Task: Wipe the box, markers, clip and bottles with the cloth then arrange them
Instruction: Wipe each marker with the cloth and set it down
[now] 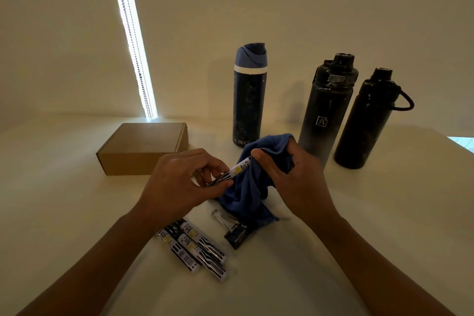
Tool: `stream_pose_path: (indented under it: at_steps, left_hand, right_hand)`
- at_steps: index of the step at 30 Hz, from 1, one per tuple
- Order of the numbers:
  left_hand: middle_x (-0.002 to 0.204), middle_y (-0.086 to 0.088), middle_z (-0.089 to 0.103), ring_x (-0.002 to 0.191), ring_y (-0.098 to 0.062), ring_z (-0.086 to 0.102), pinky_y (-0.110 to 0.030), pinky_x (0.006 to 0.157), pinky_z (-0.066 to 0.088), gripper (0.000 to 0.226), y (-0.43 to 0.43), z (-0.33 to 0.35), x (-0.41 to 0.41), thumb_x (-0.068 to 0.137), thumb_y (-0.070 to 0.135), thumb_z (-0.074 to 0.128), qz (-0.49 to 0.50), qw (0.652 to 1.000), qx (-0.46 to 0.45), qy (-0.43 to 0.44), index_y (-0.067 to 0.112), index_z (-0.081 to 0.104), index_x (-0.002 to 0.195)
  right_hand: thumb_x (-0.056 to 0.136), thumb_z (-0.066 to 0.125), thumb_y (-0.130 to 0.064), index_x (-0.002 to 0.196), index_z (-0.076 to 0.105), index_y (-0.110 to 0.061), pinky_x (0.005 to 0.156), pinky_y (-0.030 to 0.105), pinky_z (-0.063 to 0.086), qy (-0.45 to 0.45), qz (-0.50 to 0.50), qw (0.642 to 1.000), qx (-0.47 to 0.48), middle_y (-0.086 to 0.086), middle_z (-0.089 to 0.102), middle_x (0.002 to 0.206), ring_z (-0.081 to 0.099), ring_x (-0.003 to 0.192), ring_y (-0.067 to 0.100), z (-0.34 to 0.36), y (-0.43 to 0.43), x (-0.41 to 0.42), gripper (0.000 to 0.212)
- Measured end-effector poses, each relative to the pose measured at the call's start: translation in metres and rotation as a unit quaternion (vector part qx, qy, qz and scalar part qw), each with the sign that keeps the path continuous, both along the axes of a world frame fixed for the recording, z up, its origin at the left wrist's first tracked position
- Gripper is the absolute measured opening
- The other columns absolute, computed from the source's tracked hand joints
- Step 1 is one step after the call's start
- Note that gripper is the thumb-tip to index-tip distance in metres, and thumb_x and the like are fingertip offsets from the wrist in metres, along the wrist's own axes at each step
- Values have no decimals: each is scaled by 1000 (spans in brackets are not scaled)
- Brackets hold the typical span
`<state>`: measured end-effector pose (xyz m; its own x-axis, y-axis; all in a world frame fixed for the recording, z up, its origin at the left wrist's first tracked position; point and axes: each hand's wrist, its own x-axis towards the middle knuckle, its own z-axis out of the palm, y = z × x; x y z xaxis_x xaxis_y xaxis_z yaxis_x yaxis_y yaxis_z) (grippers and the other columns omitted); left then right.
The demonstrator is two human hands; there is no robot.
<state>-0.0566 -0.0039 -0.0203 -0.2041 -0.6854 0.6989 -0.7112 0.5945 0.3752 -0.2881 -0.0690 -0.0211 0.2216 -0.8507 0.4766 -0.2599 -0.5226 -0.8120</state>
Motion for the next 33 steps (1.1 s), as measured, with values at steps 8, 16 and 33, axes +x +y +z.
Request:
stream_pose_path:
  at_steps: [8,16,33]
  left_hand:
    - [83,16,72,68,-10,70,-22,61,59,27,2,3,-5,76,30,93,4,999,17,27,24,80,100]
    - [90,18,73,77,-8,72,-18,66,59,30,3,6,-4,78,39,88,31,998,35,41,26,78,104]
    - [74,21,74,69,-3,71,-12,62,52,14,-17,-12,-4,81,22,88,75,980,149,112,31,78,85]
  right_hand:
    - [97,49,-45,94,58,-18,58,25,53,45,-88,993,-67,-4,60,70,61,67,14,1,0,0,29]
    - [97,61,-32,106,65,-28,69,15,54,-56,-8,998,-26,-21,69,94,68,88,1,8,7,5,11]
    - [101,56,-27,107,62,-27,71,24,58,-107,1,993,-55,-17,70,96,69,91,5,32,13,5,9]
